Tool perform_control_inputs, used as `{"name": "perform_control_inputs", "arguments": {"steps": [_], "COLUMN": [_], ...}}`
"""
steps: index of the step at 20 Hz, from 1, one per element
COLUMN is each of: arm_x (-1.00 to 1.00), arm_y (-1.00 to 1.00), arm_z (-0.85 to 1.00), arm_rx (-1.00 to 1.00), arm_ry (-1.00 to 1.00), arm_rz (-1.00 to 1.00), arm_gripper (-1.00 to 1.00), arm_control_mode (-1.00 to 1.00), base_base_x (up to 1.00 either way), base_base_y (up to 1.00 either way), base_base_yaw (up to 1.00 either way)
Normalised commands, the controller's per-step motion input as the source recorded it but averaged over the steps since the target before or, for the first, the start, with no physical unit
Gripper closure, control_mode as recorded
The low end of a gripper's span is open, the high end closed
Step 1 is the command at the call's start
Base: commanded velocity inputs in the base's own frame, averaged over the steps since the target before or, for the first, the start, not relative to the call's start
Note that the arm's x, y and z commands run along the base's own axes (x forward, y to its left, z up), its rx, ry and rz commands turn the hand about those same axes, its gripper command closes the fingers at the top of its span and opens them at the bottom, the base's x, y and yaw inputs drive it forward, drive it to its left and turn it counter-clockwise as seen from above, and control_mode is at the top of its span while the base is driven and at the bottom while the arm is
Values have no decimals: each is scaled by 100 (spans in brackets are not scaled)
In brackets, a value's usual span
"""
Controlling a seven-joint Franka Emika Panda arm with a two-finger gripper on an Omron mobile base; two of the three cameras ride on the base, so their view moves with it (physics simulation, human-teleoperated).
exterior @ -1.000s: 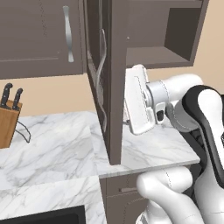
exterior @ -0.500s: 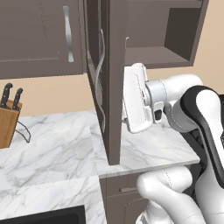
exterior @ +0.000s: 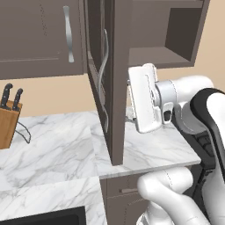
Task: Open the cabinet, pick the kettle from the cabinet, and place it in the sink.
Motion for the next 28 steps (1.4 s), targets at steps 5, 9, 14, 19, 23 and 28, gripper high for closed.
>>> {"name": "perform_control_inputs", "arguments": {"steps": [5, 9, 14, 19, 23, 28], "arm_x": [0, 0, 0, 0, 0, 0], "arm_y": [-29, -28, -22, -22, -22, -25], "arm_z": [6, 7, 9, 9, 8, 4], "arm_rx": [-3, -10, -22, -31, -27, -18], "arm_ry": [-1, -9, -14, -19, -25, -24], "arm_rz": [-3, 0, 0, 0, 0, 0], "arm_gripper": [-100, -100, -100, -100, -100, -100], "arm_control_mode": [-100, -100, -100, -100, -100, -100], "base_base_x": [0, 0, 0, 0, 0, 0], "base_base_y": [0, 0, 0, 0, 0, 0], "base_base_yaw": [0, 0, 0, 0, 0, 0]}}
